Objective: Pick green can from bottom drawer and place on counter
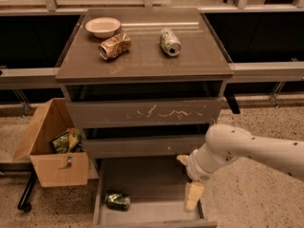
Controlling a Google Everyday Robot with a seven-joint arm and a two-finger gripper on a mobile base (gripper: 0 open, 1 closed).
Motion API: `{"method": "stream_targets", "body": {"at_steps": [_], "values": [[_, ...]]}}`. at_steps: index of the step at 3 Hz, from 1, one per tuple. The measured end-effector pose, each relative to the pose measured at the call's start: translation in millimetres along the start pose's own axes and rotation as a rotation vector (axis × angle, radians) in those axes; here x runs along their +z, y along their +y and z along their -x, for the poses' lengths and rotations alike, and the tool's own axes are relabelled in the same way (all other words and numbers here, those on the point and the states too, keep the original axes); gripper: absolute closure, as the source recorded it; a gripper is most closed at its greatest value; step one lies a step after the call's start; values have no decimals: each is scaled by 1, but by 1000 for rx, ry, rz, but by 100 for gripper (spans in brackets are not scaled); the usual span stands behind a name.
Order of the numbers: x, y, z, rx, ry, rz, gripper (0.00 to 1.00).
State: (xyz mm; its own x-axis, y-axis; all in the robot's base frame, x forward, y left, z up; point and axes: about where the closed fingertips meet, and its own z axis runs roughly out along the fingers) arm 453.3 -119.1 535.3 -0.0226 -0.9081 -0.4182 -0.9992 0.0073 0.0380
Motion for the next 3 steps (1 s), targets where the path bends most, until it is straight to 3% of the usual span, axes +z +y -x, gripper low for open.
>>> {"method": "stream_targets", "body": {"at_steps": [1,2,3], "values": [[69,-10,-23,30,9,14,0],[85,-18,-20,37,2,9,0],[123,-32,-2,22,-34,-9,0]]}}
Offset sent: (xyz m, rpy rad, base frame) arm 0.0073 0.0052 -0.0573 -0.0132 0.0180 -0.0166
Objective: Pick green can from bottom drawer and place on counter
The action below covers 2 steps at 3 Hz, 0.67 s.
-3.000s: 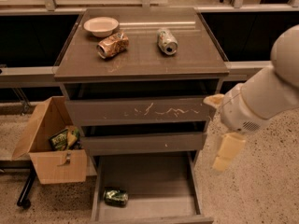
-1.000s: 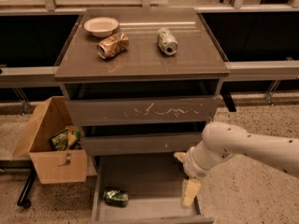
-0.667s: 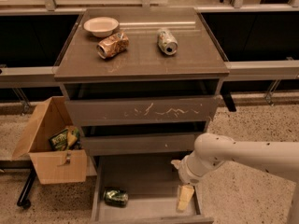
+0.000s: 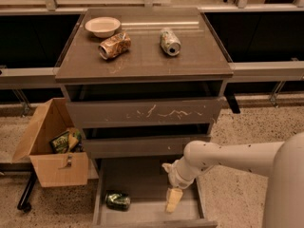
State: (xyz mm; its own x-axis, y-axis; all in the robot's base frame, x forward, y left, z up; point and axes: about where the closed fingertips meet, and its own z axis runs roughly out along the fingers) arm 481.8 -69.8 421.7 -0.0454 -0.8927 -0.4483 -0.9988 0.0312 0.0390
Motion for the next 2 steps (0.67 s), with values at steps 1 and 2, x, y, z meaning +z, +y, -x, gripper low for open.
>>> {"method": "stream_targets", "body": {"at_steps": [1,2], "values": [[48,-7,20,-13,-52,-25,0],[93,-8,43,-23,-163,-29,0]]}}
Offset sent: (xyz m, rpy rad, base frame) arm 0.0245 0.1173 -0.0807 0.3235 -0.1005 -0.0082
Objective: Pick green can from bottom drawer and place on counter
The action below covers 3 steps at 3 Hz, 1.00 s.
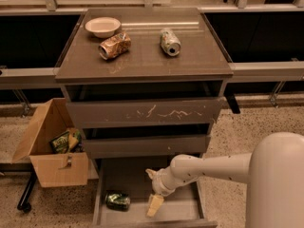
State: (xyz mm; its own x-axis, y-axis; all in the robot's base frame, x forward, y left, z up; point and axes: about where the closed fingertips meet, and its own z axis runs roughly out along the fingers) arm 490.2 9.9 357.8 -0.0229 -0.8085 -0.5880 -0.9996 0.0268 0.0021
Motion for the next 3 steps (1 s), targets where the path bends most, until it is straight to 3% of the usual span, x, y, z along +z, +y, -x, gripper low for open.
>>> {"method": "stream_targets", "body": {"at_steps": [1,2,3], "values": [[0,0,0,0,0,0,0],[26,-5,2,4,7,1,0],[68,-20,6,5,-40,-5,0]]}}
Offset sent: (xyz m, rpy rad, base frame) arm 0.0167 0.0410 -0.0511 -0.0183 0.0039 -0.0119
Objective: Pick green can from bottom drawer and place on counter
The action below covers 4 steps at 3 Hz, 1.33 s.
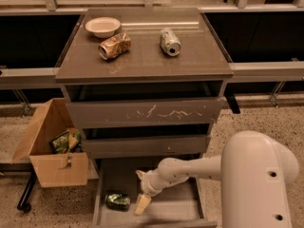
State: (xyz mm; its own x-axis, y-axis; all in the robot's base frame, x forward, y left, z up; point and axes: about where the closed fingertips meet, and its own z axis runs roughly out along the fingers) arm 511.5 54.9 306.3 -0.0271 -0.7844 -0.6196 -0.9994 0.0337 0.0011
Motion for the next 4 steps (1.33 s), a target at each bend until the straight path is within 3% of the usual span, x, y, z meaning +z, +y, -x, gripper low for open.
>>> {"method": "stream_targets", "body": {"at_steps": [2,4], "values": [[83,-28,15,10,-94,-2,0],[140,-27,14,46,-110,49,0]]}}
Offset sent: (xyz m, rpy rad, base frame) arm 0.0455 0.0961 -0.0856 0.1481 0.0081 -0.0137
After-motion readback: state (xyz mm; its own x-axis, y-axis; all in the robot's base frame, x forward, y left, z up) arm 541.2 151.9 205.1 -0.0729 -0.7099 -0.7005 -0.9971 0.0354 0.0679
